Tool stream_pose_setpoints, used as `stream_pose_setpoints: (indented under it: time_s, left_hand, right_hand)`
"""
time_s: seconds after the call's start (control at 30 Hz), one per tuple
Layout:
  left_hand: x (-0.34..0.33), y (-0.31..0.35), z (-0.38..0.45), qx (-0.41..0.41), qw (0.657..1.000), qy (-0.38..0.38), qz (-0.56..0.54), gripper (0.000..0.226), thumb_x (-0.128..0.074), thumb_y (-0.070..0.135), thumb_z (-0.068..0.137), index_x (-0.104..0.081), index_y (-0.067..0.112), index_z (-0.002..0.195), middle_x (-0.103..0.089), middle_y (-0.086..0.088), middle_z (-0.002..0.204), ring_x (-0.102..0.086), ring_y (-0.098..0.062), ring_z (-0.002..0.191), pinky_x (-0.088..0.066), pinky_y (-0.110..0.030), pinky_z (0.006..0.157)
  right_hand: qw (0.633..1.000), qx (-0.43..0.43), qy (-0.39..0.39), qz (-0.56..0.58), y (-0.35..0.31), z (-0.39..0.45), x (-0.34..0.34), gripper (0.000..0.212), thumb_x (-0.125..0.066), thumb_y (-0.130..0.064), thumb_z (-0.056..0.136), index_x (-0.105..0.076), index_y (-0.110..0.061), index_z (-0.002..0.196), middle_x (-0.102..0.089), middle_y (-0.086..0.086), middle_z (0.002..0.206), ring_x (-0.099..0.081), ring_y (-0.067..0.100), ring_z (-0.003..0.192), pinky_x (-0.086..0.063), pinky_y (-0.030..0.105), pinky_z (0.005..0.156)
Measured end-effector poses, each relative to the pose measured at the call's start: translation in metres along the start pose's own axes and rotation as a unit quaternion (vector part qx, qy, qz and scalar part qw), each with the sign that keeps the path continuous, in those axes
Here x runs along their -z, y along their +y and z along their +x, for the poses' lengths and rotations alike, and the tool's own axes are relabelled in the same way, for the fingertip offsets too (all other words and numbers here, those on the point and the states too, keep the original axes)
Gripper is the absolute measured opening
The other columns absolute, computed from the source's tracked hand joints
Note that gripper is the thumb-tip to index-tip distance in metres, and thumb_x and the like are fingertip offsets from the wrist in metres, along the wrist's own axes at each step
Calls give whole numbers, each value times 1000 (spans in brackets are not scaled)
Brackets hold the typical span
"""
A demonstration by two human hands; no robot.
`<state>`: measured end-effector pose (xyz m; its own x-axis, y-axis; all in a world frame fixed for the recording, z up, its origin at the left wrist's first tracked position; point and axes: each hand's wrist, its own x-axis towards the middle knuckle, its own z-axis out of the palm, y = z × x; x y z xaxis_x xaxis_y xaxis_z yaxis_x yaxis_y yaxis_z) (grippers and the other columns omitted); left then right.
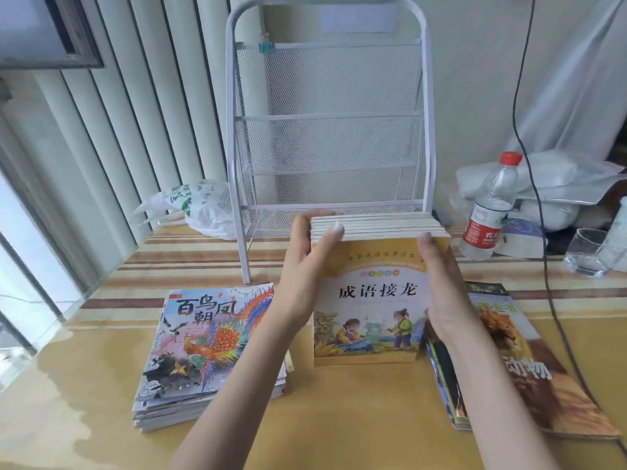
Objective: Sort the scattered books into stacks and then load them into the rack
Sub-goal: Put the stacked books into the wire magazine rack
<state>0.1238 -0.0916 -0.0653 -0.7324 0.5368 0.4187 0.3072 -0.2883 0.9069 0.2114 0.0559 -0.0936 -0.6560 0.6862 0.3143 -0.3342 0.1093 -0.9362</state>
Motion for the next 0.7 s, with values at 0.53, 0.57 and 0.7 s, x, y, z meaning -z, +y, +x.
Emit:
stream_pose_setpoints:
  time_s: [0.53, 0.57, 0.7]
  left_hand:
    - [-13, -31, 10, -32, 994, 107, 19, 37, -80, 31, 62, -57, 23, 90, -68, 13, 79, -63, 3, 73, -47, -12, 67]
    - [-11, -25, 17, -46, 993, 108, 25, 37, -79, 32, 61, -56, 23, 89, -66, 12, 79, -62, 4, 71, -47, -12, 67]
    - [11, 18, 68, -114, 986, 118, 41, 38, -80, 34, 60, -55, 25, 88, -66, 11, 80, -62, 3, 70, -49, -15, 67]
  right_hand:
    - [995, 87, 39, 5, 11, 9, -13, 72, -64, -84, 47, -62, -32, 96, -68, -27, 92, -62, -10, 91, -45, 6, 76]
    - [994, 102, 39, 7, 5, 14, -18, 66, -64, -83, 48, -63, -32, 91, -68, -27, 88, -61, -11, 88, -44, 6, 75]
    - [985, 163, 15, 45, -36, 53, -53, 59, -65, -72, 54, -58, -25, 88, -68, -26, 78, -62, -12, 80, -45, 6, 71]
